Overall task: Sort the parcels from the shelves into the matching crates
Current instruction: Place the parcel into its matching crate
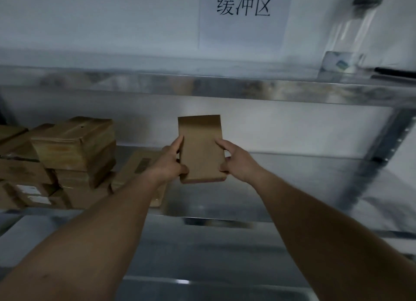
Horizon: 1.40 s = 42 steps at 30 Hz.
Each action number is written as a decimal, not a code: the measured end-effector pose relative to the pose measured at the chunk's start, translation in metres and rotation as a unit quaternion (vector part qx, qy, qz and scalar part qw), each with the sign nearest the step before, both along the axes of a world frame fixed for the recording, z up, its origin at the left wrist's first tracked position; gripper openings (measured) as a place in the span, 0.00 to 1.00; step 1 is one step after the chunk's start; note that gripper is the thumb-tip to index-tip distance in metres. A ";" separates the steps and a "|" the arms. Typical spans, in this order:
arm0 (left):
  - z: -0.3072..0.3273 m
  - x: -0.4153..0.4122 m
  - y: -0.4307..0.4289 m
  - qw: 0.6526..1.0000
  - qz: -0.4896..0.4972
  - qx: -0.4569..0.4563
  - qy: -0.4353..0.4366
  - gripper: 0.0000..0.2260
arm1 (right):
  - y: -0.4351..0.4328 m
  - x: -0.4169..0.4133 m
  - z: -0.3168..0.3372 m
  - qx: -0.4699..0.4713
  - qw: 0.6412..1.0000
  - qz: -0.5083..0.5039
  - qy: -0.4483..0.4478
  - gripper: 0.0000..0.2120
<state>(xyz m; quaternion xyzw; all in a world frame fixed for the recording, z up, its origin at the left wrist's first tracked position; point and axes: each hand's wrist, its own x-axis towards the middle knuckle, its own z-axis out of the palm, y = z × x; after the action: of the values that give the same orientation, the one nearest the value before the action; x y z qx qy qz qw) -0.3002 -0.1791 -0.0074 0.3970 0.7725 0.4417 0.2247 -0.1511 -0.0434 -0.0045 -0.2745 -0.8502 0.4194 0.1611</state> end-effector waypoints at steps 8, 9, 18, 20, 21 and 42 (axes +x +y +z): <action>-0.013 0.104 0.064 0.995 -0.088 0.008 0.049 0.39 | 0.033 0.128 -0.007 -0.007 0.993 -0.113 0.022 0.44; -0.015 0.118 0.072 0.995 -0.089 -0.001 0.053 0.38 | 0.037 0.144 -0.007 -0.028 0.990 -0.131 0.037 0.44; -0.012 0.257 0.137 0.988 -0.105 -0.003 -0.115 0.20 | 0.074 0.280 -0.004 -0.187 0.932 -0.285 0.120 0.23; -0.013 0.286 0.154 0.986 -0.096 -0.006 -0.138 0.26 | 0.084 0.306 -0.003 -0.191 0.918 -0.327 0.117 0.29; -0.013 0.300 0.163 0.986 -0.097 -0.012 -0.136 0.28 | 0.090 0.320 -0.003 -0.178 0.914 -0.349 0.109 0.33; -0.073 0.546 0.282 0.936 -0.322 -0.100 -0.104 0.11 | 0.113 0.588 -0.063 -0.185 0.851 -0.486 0.067 0.06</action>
<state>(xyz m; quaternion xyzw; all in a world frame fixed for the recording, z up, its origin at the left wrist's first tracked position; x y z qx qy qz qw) 0.2459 0.1026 -0.0808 0.5521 0.6154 0.3053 0.4726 0.4366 0.0697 -0.0672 -0.6489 -0.5020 0.4542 0.3472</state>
